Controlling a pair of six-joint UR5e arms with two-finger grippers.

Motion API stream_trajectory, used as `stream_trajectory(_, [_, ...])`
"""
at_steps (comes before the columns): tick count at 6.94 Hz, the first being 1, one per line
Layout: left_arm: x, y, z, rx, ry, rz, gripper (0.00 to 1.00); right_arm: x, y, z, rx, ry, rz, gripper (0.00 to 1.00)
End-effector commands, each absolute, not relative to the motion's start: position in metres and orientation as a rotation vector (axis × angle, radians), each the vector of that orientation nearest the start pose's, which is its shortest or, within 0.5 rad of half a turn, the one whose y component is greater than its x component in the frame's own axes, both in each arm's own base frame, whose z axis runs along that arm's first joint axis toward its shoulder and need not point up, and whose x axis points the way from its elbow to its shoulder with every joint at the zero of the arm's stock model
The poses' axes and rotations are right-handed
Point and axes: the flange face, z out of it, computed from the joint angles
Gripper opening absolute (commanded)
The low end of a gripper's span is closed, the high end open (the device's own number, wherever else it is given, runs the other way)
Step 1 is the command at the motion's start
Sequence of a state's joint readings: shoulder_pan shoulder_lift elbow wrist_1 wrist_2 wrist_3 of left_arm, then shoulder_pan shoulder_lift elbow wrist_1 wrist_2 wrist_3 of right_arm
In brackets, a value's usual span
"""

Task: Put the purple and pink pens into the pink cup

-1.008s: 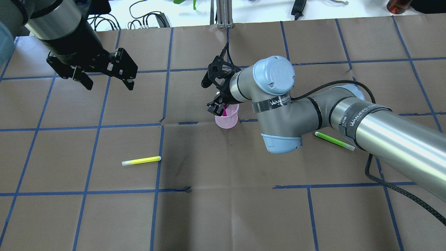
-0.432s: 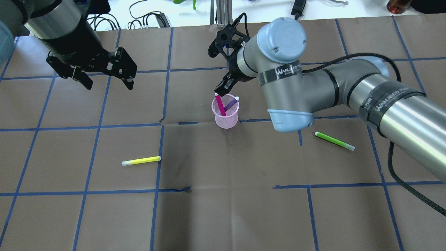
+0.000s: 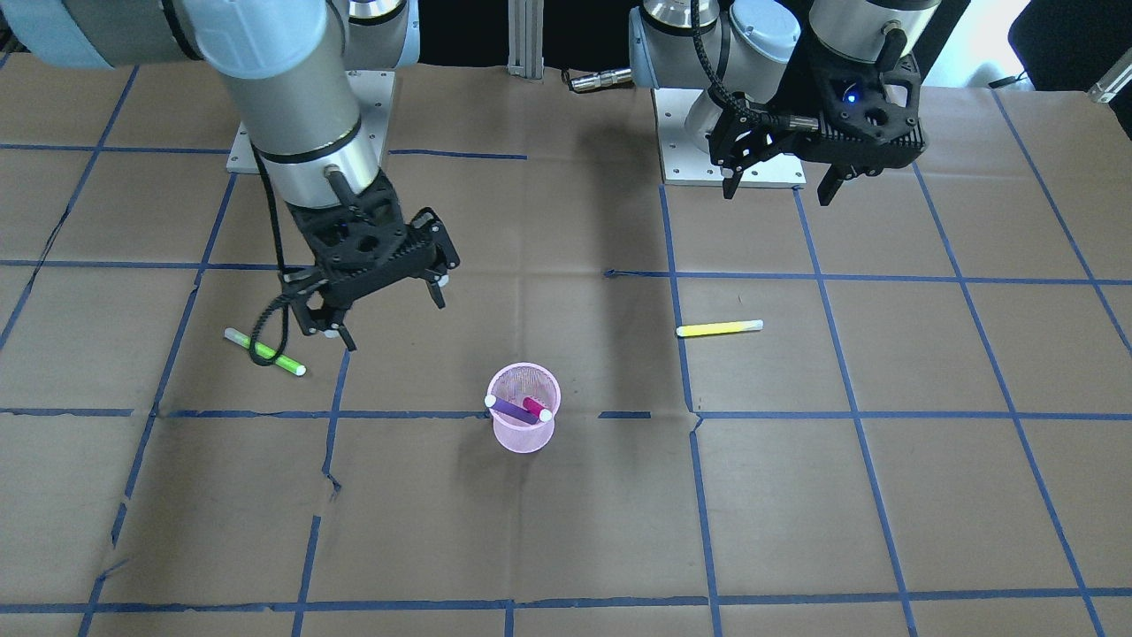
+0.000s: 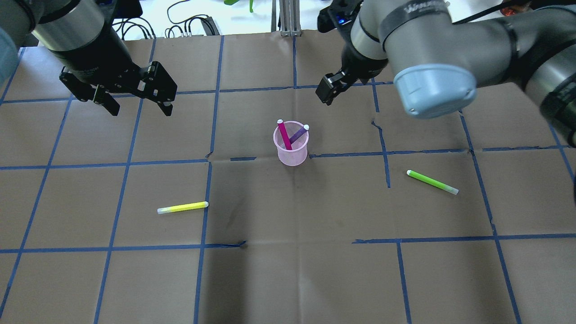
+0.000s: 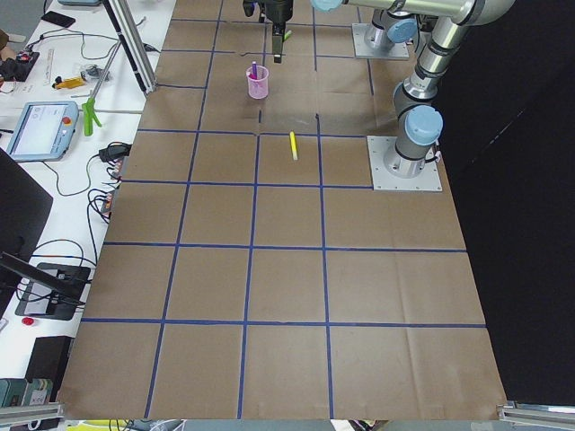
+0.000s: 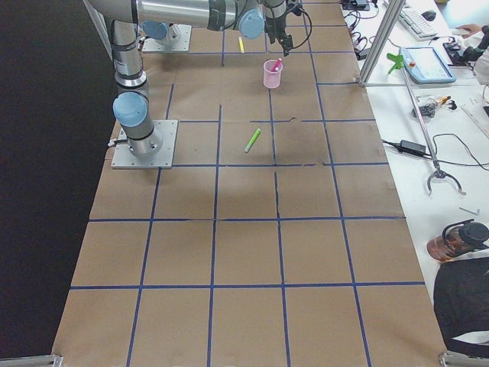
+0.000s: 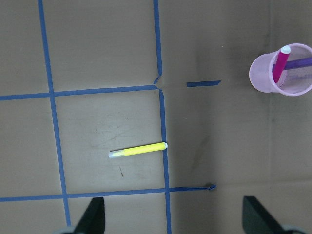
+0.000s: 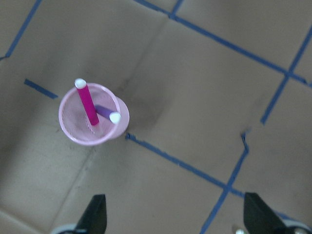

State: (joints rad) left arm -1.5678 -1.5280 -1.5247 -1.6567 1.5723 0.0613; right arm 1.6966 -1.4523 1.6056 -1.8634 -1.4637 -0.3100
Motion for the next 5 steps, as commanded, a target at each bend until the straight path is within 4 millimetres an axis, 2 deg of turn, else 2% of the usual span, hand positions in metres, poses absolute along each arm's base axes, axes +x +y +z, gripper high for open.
stream_trajectory(1, [-0.132,-0.472,0.523,0.091,3.139,-0.007,0.98,0.165,-0.485,0.475,-0.287,3.02,0.079,1.0])
stream_trajectory(2, [-0.132,-0.473,0.523,0.091,3.139,-0.005,0.98,0.164,-0.472,0.479,-0.096,3.032,0.168,1.0])
stream_trajectory(3, [-0.132,-0.472,0.523,0.091,3.139,-0.007,0.98,0.159,-0.465,0.487,-0.064,3.051,0.159,1.0])
stream_trajectory(4, [-0.132,-0.472,0.524,0.091,3.139,-0.01,0.98,0.144,-0.464,0.49,-0.036,3.078,0.135,1.0])
stream_trajectory(5, [-0.132,-0.472,0.524,0.091,3.139,-0.01,0.98,0.132,-0.472,0.492,-0.01,3.084,0.077,1.0])
